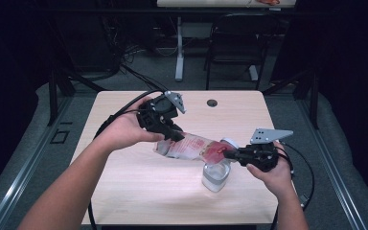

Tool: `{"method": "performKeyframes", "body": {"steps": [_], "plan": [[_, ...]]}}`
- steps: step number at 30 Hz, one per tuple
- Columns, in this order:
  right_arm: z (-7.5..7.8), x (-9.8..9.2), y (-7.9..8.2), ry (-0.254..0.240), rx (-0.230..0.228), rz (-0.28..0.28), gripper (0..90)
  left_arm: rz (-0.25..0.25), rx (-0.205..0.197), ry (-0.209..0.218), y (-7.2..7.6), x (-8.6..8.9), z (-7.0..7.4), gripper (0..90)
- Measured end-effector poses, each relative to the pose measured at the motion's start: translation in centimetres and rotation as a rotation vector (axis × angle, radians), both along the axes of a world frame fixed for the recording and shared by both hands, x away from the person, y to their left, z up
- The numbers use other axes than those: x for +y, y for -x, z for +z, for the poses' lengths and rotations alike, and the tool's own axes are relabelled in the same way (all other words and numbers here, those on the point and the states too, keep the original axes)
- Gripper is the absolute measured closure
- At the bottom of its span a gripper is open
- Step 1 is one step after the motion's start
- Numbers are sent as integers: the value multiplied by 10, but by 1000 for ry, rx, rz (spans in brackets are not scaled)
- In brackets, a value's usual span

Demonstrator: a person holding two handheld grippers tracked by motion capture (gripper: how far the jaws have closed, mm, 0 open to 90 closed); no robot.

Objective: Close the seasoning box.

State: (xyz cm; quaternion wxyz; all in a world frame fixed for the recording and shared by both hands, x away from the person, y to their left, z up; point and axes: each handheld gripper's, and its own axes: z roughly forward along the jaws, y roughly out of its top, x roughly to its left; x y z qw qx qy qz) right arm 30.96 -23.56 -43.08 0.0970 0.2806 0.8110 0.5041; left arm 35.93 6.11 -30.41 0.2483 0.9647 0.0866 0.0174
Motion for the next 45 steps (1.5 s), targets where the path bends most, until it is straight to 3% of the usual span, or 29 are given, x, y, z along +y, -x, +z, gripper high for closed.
{"method": "performKeyframes", "body": {"steps": [45], "plan": [[0,-3,1,11,2,0,872,-8,-2,-3,0,-5,2,770]]}}
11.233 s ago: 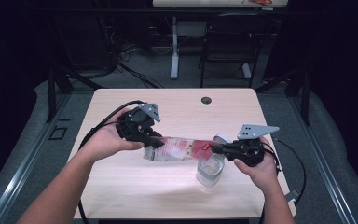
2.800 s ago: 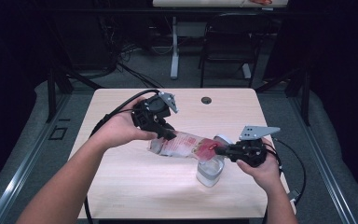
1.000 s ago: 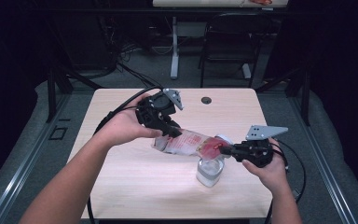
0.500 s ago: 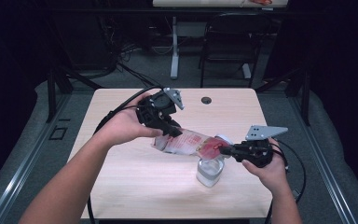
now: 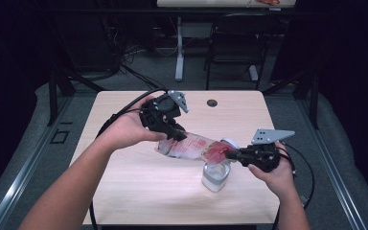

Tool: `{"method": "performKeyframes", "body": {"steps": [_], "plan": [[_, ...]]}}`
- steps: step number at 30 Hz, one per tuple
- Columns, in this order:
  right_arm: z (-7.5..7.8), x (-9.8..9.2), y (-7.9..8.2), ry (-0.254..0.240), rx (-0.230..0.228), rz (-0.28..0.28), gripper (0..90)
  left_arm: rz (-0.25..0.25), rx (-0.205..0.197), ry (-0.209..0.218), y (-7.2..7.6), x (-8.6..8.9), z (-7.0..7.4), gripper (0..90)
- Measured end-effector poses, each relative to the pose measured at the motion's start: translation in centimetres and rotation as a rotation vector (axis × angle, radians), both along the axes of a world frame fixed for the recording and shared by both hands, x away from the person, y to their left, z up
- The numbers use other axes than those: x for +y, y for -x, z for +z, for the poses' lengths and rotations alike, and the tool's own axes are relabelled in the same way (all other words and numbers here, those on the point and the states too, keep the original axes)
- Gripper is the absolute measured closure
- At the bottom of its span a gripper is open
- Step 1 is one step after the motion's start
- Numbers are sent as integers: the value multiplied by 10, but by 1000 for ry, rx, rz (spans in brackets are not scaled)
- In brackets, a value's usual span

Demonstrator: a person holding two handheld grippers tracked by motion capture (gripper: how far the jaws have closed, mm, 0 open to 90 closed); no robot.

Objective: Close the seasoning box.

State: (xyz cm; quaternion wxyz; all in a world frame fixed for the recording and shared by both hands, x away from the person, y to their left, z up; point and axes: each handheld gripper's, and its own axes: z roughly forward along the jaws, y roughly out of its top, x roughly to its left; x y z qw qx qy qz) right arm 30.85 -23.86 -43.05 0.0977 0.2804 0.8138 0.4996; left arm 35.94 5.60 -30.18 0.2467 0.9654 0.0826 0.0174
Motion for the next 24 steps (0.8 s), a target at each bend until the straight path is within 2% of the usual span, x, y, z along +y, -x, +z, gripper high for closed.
{"method": "performKeyframes", "body": {"steps": [24], "plan": [[-2,1,-1,3,6,2,871,1,1,-1,0,0,-2,773]]}}
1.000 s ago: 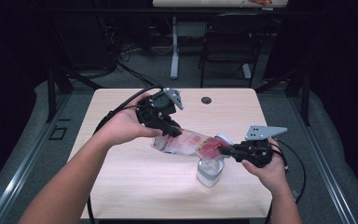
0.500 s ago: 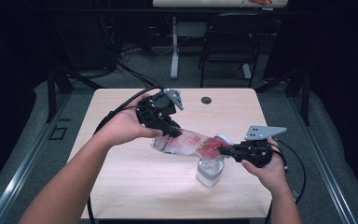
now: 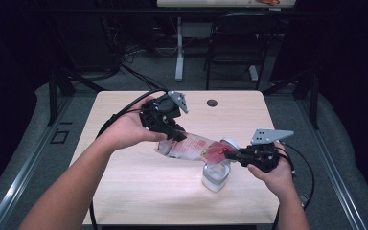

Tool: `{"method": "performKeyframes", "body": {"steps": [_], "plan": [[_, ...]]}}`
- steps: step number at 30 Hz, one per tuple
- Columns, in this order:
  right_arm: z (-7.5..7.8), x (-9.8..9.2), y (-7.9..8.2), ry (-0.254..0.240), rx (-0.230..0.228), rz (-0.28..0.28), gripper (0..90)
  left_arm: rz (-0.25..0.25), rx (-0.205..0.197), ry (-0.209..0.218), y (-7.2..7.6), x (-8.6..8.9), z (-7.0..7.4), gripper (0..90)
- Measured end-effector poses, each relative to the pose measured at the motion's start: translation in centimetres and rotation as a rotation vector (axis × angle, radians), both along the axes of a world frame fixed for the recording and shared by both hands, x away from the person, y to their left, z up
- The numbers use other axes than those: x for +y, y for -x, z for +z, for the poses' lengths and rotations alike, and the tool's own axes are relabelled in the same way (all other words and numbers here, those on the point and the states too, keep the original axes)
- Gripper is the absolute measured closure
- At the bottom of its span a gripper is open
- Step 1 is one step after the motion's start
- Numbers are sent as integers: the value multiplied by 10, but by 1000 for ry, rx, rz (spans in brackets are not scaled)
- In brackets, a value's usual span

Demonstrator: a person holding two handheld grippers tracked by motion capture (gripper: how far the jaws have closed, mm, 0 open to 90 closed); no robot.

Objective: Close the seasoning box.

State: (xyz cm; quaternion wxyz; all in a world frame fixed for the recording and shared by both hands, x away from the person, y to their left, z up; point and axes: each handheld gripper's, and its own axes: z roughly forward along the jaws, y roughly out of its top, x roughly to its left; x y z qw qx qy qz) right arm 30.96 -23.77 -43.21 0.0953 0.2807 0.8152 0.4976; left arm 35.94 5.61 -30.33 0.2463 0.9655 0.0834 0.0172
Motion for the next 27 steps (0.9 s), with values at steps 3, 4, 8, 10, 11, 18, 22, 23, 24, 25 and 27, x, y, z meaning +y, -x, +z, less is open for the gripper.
{"method": "performKeyframes", "body": {"steps": [3,4,8,10,11,18,22,23,24,25,27], "plan": [[0,0,0,0,0,-1,871,-1,1,0,0,0,0,774],[0,0,0,-2,1,-1,871,0,1,1,0,0,0,774],[-1,0,0,-4,1,-2,871,1,2,-1,0,-1,0,775],[-1,0,-1,-4,2,-1,870,-2,1,-3,0,-1,0,775],[-1,0,-1,-2,2,-2,871,1,3,-1,0,-1,0,775],[-1,0,-1,1,2,-1,870,0,4,-5,0,-1,0,776],[-2,1,-1,0,6,0,871,-2,4,-8,-1,-1,0,776],[-2,1,-1,-1,6,0,871,-2,3,-8,-1,-1,0,776],[-2,1,-1,-1,7,0,871,-1,3,-9,-1,-1,0,777],[-2,1,-1,-3,7,0,870,0,3,-10,-1,-1,0,777],[-2,1,-1,0,7,0,871,0,5,-10,-1,-2,0,778]]}}
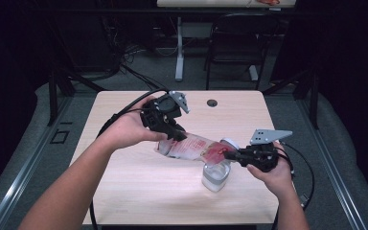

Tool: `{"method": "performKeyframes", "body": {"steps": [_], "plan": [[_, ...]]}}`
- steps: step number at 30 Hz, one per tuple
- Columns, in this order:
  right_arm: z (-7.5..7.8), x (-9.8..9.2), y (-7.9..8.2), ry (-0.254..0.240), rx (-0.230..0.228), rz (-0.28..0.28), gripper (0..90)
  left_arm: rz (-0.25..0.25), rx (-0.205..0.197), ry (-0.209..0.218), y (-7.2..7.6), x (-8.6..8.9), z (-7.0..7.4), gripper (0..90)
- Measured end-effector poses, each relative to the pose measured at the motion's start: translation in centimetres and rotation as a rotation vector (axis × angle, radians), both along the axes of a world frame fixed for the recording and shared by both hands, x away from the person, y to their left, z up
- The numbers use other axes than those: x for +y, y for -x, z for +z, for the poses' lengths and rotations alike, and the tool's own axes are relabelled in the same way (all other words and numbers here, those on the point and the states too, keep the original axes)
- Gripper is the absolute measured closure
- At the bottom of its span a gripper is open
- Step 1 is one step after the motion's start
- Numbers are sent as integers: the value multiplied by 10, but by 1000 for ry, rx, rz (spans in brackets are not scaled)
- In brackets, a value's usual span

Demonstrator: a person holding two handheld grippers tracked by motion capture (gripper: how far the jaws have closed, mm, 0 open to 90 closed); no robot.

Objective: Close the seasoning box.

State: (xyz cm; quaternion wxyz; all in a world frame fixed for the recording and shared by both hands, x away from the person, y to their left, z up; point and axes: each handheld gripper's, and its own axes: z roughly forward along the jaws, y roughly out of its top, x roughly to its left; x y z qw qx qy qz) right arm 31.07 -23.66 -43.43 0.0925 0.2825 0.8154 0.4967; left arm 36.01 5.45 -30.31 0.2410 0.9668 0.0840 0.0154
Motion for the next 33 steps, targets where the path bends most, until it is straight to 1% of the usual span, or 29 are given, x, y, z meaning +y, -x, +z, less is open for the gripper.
{"method": "performKeyframes", "body": {"steps": [9,14,15,19,22,29,33], "plan": [[0,1,0,0,0,1,870,1,1,-3,0,0,0,779],[0,0,0,-1,0,-1,869,1,-6,-2,0,-1,0,780],[0,0,0,-1,0,-1,869,2,-2,-5,0,-1,0,780],[0,1,0,1,1,3,869,-5,-5,-14,-1,0,1,780],[0,1,0,2,0,5,869,-1,-5,-9,0,0,1,780],[0,1,0,4,0,4,869,-1,-3,-11,-1,-1,1,781],[0,1,0,6,1,4,869,-6,-5,-20,-1,-2,2,781]]}}
